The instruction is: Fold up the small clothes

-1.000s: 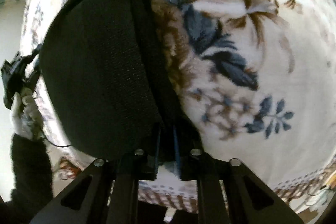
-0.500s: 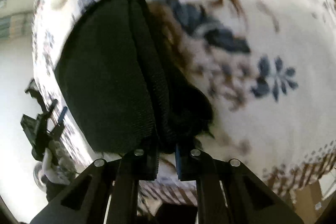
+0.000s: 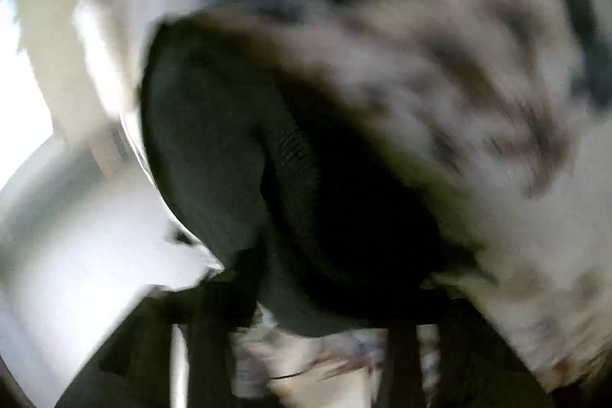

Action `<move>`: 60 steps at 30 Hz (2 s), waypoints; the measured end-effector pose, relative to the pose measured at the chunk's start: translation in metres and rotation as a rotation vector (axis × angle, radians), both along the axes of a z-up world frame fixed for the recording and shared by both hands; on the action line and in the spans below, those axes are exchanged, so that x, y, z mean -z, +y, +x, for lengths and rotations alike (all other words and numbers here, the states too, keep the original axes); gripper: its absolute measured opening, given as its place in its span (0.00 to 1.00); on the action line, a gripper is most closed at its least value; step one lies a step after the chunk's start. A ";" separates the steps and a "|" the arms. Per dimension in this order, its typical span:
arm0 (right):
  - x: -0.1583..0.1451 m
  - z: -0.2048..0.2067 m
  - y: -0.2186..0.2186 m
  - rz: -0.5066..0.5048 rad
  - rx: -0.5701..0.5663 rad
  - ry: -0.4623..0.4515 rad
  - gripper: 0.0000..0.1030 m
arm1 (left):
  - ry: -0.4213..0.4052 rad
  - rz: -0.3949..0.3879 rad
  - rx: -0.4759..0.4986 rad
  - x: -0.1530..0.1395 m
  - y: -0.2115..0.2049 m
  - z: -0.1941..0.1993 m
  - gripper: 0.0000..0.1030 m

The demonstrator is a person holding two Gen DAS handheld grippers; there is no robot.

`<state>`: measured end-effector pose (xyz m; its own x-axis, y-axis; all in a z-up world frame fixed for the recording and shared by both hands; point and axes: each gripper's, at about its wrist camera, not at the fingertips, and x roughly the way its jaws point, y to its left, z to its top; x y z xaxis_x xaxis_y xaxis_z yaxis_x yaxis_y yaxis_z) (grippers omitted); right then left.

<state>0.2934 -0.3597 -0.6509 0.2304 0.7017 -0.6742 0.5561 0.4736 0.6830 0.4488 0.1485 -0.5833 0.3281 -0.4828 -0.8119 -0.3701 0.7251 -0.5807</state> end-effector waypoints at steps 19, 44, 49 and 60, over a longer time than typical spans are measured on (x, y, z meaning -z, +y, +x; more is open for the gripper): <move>-0.018 0.203 -0.027 -0.214 -0.346 -0.116 0.68 | -0.040 -0.048 0.056 0.016 -0.025 0.087 0.65; 0.042 0.177 0.005 0.059 -0.437 0.089 0.72 | 0.015 -0.221 0.159 0.038 -0.002 0.058 0.68; 0.066 0.148 0.042 0.237 -0.481 0.065 0.74 | 0.017 -0.322 0.245 0.052 -0.035 0.042 0.69; 0.040 0.173 0.103 0.178 -0.538 -0.053 0.22 | -0.096 -0.172 0.309 0.002 -0.069 0.060 0.22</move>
